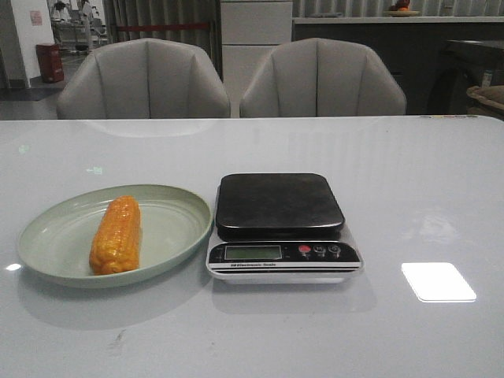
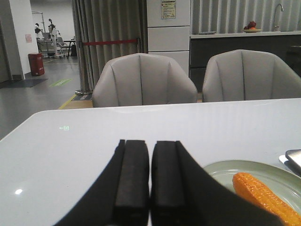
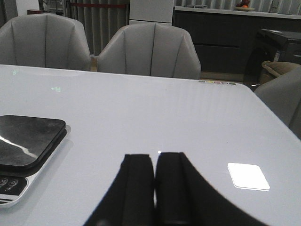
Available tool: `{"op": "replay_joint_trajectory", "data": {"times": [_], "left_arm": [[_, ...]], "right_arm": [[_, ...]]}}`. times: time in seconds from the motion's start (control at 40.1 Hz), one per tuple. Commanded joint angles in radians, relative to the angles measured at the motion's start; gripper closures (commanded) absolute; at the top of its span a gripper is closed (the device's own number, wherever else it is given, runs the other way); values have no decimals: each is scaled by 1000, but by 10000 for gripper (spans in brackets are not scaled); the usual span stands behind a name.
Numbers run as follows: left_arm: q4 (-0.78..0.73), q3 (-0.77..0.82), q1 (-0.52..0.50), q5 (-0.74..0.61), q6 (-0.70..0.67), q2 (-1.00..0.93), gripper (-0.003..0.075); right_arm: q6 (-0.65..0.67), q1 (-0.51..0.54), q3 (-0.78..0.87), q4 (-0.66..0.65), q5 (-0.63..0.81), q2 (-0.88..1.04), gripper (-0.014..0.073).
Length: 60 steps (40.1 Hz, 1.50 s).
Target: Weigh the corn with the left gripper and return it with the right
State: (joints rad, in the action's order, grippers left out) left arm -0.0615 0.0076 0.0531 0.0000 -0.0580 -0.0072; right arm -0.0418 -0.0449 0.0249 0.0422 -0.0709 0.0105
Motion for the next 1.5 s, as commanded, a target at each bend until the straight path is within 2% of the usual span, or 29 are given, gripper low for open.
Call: {"op": "replay_joint_trajectory", "data": {"times": [0.0, 0.748, 0.873, 0.973, 1.172, 1.347, 1.471], "left_arm": [[9, 0, -5, -78, -6, -19, 588], [9, 0, -5, -78, -6, -19, 588], [27, -7, -5, -146, -9, -19, 588], [78, -39, -3, -147, -9, -12, 588], [78, -188, -3, 0, -9, 70, 588], [78, -362, -3, 134, -9, 235, 588], [78, -394, -3, 191, -9, 328, 588]], "right_arm": [[-1, 6, 6, -13, 77, 20, 417], [-1, 6, 6, -13, 77, 20, 417], [-1, 6, 6, -13, 77, 20, 417], [-1, 6, 6, -13, 77, 20, 417], [-1, 6, 6, -13, 77, 20, 417], [-1, 6, 6, -13, 77, 20, 417], [-1, 6, 6, -13, 77, 20, 417]]}}
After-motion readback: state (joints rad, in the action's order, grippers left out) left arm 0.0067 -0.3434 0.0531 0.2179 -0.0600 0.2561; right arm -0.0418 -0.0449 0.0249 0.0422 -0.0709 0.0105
